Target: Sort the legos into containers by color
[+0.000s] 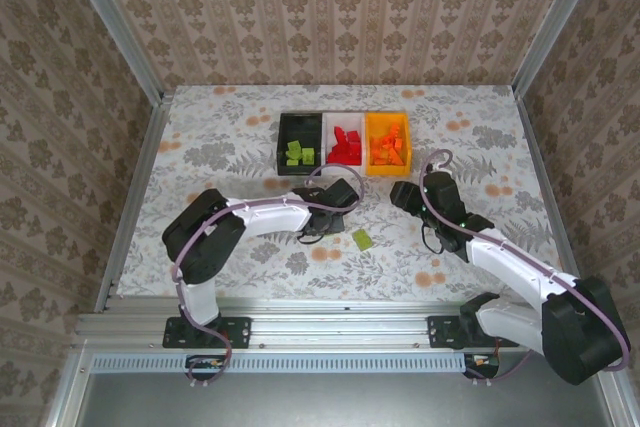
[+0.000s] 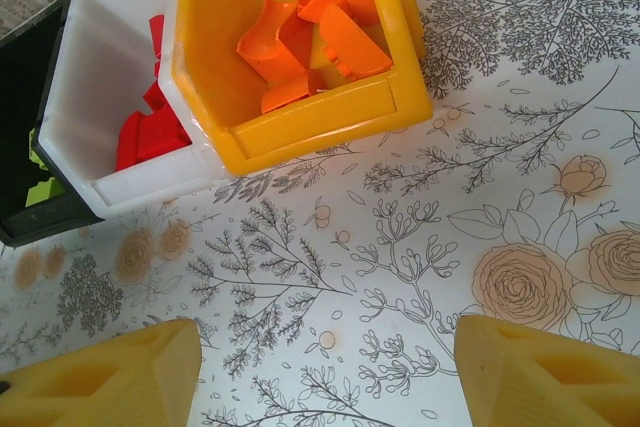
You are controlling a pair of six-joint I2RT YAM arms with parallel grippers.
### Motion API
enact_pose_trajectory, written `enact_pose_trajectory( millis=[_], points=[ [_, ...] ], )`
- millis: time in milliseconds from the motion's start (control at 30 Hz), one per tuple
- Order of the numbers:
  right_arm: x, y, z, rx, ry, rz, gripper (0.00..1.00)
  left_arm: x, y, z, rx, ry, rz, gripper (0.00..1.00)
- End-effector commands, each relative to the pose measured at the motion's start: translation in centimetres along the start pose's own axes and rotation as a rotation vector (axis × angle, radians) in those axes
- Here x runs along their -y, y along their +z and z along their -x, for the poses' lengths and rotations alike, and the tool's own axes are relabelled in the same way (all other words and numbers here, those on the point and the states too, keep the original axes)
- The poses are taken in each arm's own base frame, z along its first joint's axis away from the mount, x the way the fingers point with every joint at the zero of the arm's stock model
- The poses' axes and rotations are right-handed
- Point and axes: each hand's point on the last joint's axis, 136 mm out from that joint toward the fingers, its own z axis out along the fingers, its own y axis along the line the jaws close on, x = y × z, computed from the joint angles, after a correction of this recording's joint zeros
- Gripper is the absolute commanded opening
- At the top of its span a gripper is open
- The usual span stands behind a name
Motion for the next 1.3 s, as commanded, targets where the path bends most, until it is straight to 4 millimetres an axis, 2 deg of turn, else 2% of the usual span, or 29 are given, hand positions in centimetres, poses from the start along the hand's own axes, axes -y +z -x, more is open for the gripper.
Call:
enact_pose_trajectory(
  millis=[0,67,100,167,233,300,400,500,567,667,833,967,1100,1200,1267],
  points=[
    [-0.1,-0.2,-0.1,-0.001,0.001,0.012,0.69,-0.2,0.5,-1.0,-0.026,-0.005,0.019,0.44],
    [-0.1,-0.3,0.0,0.002,0.001,0.015,0.69,-0.4,0.7,-1.2,-0.032,0.008,0.025,0.28],
    [-0.1,-0.3,0.0,0.002,0.002,0.011,0.69,-0.4,0.6,-1.1,-0.029,0.014,0.027,0.23],
    [0.1,-0.2,-0.1,0.004,-0.001,0.006,0.69,-0.2,-0.1,-0.4,-0.009,0.038,0.027,0.15],
    [0.2,0.0,-0.2,0.002,-0.003,-0.001,0.69,0.0,-1.4,0.9,0.030,0.068,0.030,0.12],
    [0.2,0.4,-0.5,-0.009,-0.004,-0.003,0.68,0.3,-3.5,3.1,0.092,0.105,0.028,0.10],
    [0.2,1.1,-1.0,-0.023,-0.010,-0.012,0.67,-0.2,-6.8,7.7,0.192,0.146,0.020,0.08],
    [-0.2,1.6,-1.6,-0.023,-0.034,-0.015,0.66,-1.5,-8.1,12.9,0.233,0.136,-0.008,0.08],
    [-0.5,1.9,-1.7,-0.032,-0.054,-0.022,0.66,-2.3,-8.1,16.3,0.256,0.130,-0.013,0.08],
    [-0.7,2.2,-2.1,-0.045,-0.071,-0.029,0.66,-2.0,-7.0,20.3,0.245,0.155,-0.056,0.08],
    [-0.4,3.0,-2.7,-0.075,-0.093,-0.057,0.66,-2.1,-3.4,24.1,0.154,0.175,-0.068,0.08],
    [-0.7,3.4,-3.1,-0.096,-0.101,-0.051,0.67,-2.0,-1.2,25.9,0.131,0.184,-0.070,0.12],
    [-0.9,3.1,-3.0,-0.093,-0.115,-0.045,0.67,-2.2,0.0,26.5,0.102,0.173,-0.078,0.20],
    [-1.2,3.4,-3.2,-0.116,-0.145,-0.045,0.67,-1.7,-0.5,26.7,0.104,0.197,-0.108,0.34],
    [-1.5,3.6,-3.5,-0.139,-0.172,-0.040,0.68,-1.6,-1.7,27.3,0.111,0.211,-0.106,0.56]
  ],
)
